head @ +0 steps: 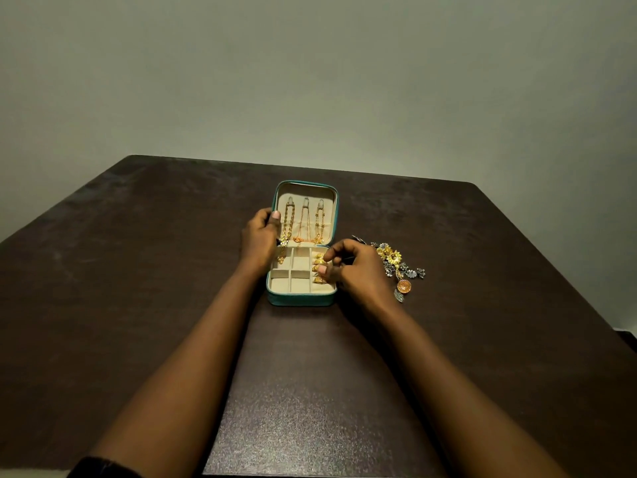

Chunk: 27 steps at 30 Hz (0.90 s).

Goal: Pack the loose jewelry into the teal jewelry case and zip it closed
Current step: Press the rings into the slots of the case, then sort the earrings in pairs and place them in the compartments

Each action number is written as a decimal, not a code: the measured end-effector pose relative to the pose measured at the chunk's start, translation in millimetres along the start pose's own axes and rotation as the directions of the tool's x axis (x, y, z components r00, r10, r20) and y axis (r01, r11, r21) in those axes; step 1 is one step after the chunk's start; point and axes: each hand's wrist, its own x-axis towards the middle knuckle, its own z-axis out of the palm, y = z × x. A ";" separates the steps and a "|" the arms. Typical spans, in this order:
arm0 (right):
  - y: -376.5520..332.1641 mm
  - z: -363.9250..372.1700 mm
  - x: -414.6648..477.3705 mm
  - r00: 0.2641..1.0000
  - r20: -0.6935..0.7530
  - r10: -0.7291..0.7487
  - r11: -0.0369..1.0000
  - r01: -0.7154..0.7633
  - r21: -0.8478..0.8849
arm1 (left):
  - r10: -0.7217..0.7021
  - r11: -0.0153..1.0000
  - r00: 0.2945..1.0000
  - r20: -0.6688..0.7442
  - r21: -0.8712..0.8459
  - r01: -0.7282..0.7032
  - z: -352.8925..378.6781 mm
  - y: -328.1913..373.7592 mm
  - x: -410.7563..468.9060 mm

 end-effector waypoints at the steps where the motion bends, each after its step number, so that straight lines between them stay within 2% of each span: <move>1: 0.3 -0.3 0.0 1.000 0.006 -0.004 1.000 0.004 0.006 | -0.001 1.000 1.000 -0.001 0.005 0.001 -0.2 0.1 -0.2; 9: 0.3 2.0 0.4 0.998 0.026 -0.064 0.993 0.066 -0.099 | -0.033 0.999 0.999 -0.020 -0.020 0.033 0.4 1.4 -1.4; 18: 0.5 2.2 1.2 0.998 0.009 -0.058 0.997 0.059 -0.058 | -0.038 0.999 0.999 -0.029 0.010 0.038 -0.8 5.4 -5.0; 20: -2.4 -3.2 3.9 0.998 -0.032 -0.056 0.996 0.054 -0.071 | -0.038 0.999 0.999 -0.032 0.005 0.038 -1.5 5.3 -4.8; 24: -9.8 -38.6 18.1 0.979 -0.193 -0.071 0.975 0.027 -0.220 | -0.026 0.998 0.998 -0.060 0.061 0.030 -4.8 5.4 -4.2; 26: -7.9 -62.4 24.1 0.965 -0.258 -0.051 0.952 -0.031 -0.305 | 0.041 0.986 0.995 -0.092 0.166 -0.025 -7.8 10.4 -6.5; 27: -5.4 -73.2 25.3 0.963 -0.268 -0.032 0.931 -0.069 -0.358 | 0.106 0.959 0.990 -0.094 0.273 -0.076 -8.9 14.8 -7.8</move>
